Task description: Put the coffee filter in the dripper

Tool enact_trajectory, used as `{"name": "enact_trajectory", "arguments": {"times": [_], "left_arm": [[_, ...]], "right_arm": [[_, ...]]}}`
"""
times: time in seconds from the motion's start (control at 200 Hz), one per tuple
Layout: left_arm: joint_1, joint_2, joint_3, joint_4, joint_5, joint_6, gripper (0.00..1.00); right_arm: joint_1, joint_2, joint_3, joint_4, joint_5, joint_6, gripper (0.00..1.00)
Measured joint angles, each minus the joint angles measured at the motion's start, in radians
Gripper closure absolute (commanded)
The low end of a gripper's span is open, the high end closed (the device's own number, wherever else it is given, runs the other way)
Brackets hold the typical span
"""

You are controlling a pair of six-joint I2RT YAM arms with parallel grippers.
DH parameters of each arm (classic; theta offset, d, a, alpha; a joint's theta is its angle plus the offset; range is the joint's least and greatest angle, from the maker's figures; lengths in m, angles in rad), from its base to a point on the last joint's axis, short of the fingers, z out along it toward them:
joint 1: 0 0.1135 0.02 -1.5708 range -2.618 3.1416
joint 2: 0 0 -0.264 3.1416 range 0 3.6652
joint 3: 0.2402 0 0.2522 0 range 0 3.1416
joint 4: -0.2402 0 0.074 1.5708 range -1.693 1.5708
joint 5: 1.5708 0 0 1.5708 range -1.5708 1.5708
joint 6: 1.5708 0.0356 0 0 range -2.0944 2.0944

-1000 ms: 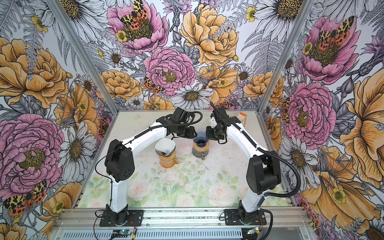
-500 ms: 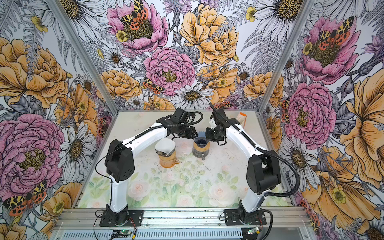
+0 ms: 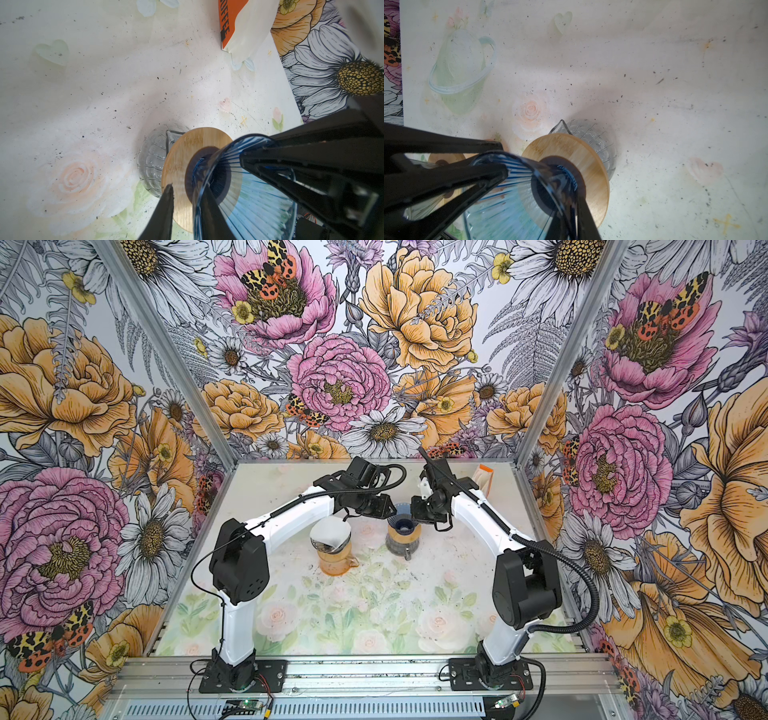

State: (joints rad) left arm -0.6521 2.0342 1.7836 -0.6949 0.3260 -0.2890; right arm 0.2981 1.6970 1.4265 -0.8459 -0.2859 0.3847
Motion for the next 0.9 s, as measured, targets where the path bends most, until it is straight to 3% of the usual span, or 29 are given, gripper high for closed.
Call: {"name": "enact_trajectory", "arguments": {"times": [0.901], "left_arm": [[0.000,0.000,0.000,0.003,0.028,0.000,0.75]], "right_arm": [[-0.005,0.008,-0.037,0.037,-0.031,0.007,0.87]]}}
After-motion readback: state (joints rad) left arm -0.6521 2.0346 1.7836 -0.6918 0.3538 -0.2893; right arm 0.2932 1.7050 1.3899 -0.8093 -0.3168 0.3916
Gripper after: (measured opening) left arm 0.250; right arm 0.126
